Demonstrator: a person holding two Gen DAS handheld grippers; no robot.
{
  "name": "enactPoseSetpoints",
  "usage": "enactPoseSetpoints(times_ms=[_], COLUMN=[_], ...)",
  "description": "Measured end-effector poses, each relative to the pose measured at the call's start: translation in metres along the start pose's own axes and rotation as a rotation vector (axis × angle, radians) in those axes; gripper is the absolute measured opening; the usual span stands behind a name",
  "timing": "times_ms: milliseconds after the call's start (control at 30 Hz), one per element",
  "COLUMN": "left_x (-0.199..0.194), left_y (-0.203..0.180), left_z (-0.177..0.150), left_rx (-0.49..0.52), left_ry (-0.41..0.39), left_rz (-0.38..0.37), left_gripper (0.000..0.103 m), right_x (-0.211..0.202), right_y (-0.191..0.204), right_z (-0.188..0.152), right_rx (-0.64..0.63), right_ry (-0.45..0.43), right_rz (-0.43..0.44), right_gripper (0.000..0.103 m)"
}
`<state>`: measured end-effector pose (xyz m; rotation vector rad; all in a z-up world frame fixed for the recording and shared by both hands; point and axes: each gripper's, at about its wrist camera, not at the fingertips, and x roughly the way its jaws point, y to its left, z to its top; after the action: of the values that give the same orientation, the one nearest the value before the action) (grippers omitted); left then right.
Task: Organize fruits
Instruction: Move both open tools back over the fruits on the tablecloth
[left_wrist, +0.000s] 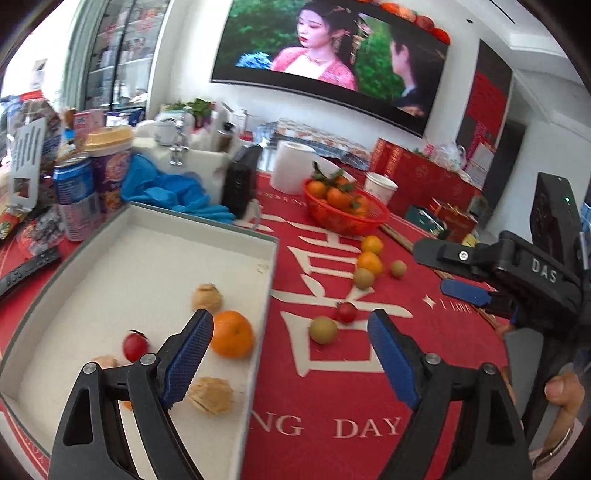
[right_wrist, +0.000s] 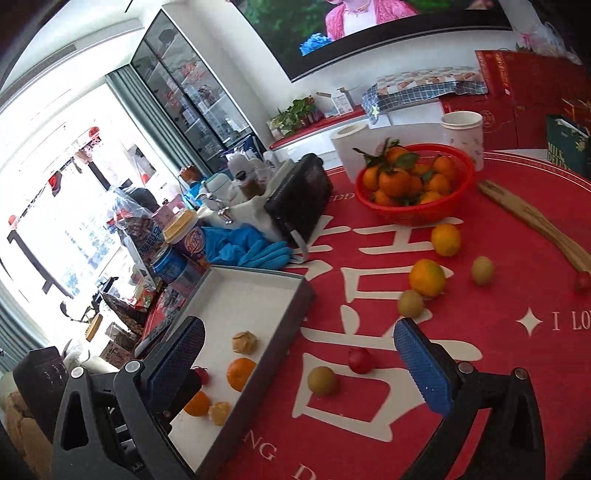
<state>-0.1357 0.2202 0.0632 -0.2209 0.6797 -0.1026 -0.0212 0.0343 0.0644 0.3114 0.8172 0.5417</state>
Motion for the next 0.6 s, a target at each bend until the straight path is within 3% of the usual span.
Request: enactPoseSetpoints(times_ms=[100,233,433,600], left_x=[0.018,0.039,0.059,0.076], left_y=[-0.025,-0.050,-0.063,-0.081], left_z=[-0.014,-0.031,-0.036,-0.033], left_rx=[0.055,0.100,0.128,0.179], left_ry=[0.114,0.218,0.268,0.319], left_rz=[-0.062,-0.029,0.109,0.116], left_gripper=[0.088,0.088,0.088,0.089], right_x=[-0.017,-0.026,-0.021,-0.012], right_y=[-0.035,-0.075,-0.100,-0.101], right_z=[-0.012,-0.029,-0.041,-0.048], right_rx=[0.028,0.023,-0.009,-0.060], right_ry=[0.015,0.062,0.161,0.205], right_rz=[-0.160,-0.378,-0.452,-0.508], right_gripper=[0.103,0.103,0.103,0.103])
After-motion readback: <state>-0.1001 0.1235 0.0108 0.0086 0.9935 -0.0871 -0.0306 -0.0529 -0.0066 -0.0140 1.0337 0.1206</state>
